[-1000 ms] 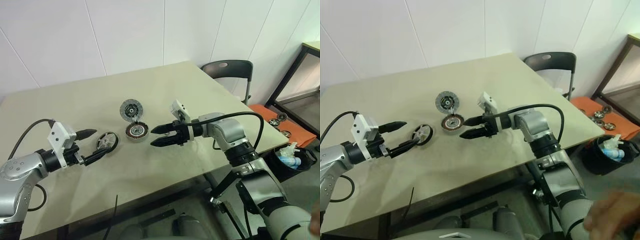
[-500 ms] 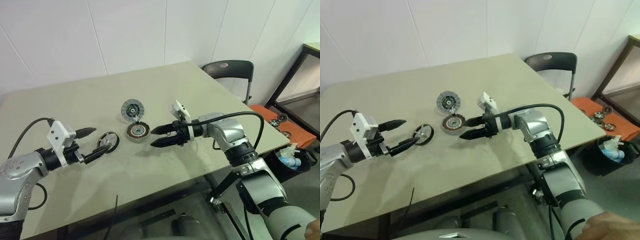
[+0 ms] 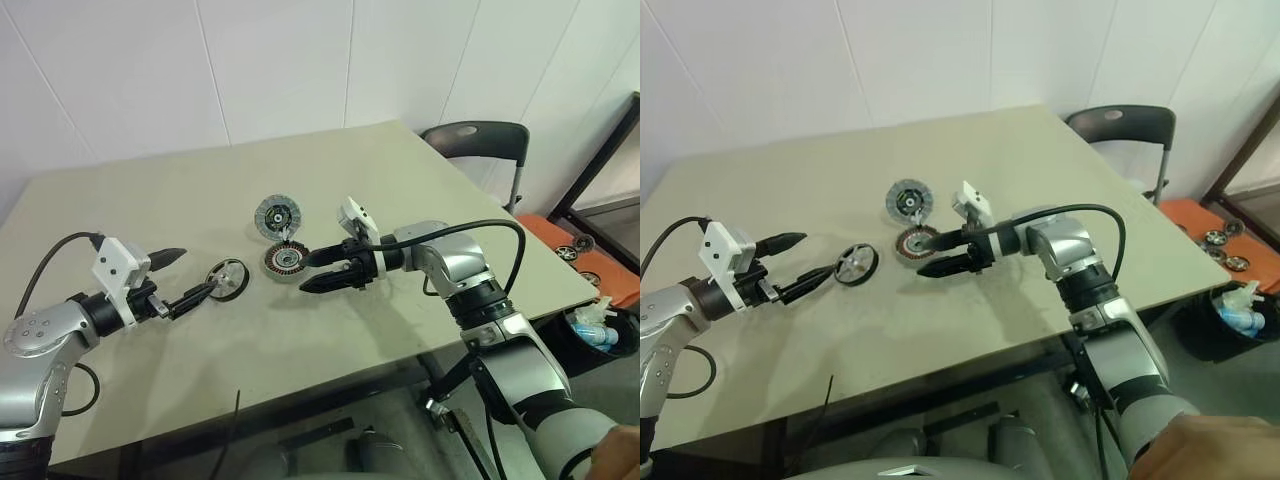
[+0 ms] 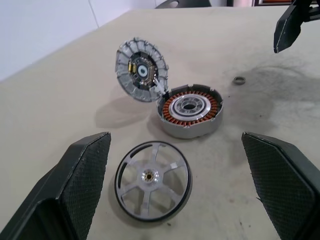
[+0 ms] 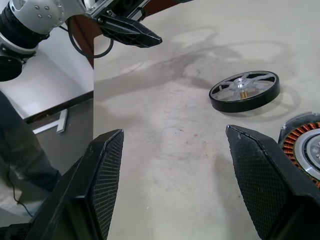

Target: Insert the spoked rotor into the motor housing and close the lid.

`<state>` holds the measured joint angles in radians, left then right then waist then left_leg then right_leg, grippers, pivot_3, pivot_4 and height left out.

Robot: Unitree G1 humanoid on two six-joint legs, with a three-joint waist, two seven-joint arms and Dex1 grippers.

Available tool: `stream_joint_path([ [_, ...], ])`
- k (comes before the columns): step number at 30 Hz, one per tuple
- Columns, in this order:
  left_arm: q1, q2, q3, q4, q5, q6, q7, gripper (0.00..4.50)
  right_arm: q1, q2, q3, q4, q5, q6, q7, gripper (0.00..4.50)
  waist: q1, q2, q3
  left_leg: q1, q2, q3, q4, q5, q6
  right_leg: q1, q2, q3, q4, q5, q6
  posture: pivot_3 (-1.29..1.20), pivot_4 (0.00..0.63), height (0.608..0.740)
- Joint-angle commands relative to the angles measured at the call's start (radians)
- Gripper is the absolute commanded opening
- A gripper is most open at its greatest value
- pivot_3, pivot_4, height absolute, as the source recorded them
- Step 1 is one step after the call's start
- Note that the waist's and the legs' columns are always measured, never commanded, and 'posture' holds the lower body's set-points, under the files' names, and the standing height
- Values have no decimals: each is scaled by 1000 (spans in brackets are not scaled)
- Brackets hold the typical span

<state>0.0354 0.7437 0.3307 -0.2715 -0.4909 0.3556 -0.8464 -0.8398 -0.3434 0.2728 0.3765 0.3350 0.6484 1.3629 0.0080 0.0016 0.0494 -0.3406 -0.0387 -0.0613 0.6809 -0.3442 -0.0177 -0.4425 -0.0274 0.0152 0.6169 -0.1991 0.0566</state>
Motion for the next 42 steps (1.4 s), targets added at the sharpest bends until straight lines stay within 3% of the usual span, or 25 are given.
stream_joint_path([
  [1,-11,7,14,-19,-5,-13,-4,4457,-17,0,-7,-16,4,-9,0,3436,8,0,0,-1,-1,-1,0,0,0,-1,0,1,0,0,0,0,0,740],
  [3,-13,7,11,-18,-5,-13,-6,4457,-14,-1,-6,-17,3,-9,-1,3436,10,0,0,-2,-5,-7,0,-2,2,-5,-3,12,-6,5,4,0,0,740],
  [4,-14,6,9,-16,-4,-14,-6,4457,-13,-1,-6,-18,3,-8,-2,3436,12,-1,0,-1,-9,-9,1,-4,2,-13,-13,24,-20,20,16,0,0,740],
  [7,-19,5,3,-11,-1,-15,-8,4457,-12,-2,-8,-19,2,-7,-3,3436,34,-2,-1,7,-17,-14,2,-13,-2,-25,-39,39,-47,52,28,0,0,740],
  [9,-22,4,-1,-9,-1,-16,-9,4457,-12,-4,-8,-16,1,-9,-3,3436,38,-2,-1,8,-13,-23,0,-18,-8,-25,-34,36,-48,55,36,0,0,740],
  [14,-30,3,-6,1,3,-20,-12,4457,-14,-5,-9,-10,-4,-13,-2,3436,37,-2,-1,-1,-1,-24,-10,-13,-22,-35,-31,28,-40,52,35,0,0,740],
  [22,-30,-1,-13,-5,3,-23,-9,4457,-15,-6,-8,-5,-7,-19,0,3436,39,-2,-1,3,2,-39,-11,-9,-27,-17,-34,42,-57,52,36,0,0,740],
  [26,-31,3,-9,-4,2,-22,-11,4457,-18,-2,-8,-1,-8,-23,-1,3436,40,-2,-1,2,4,-51,-6,-9,-28,-14,-36,54,-54,50,39,0,0,740],
  [33,-29,7,-2,-5,3,-22,-10,4457,-18,3,-8,3,-7,-25,-4,3436,30,-2,-1,6,5,-56,-14,-3,-39,-15,-35,50,-46,48,43,0,0,740],
  [42,-30,6,-2,-6,3,-23,-7,4457,-19,7,-6,8,-10,-27,-9,3436,-8,-2,-1,35,6,-54,-14,-3,-39,13,-35,50,-41,43,49,0,0,740],
])
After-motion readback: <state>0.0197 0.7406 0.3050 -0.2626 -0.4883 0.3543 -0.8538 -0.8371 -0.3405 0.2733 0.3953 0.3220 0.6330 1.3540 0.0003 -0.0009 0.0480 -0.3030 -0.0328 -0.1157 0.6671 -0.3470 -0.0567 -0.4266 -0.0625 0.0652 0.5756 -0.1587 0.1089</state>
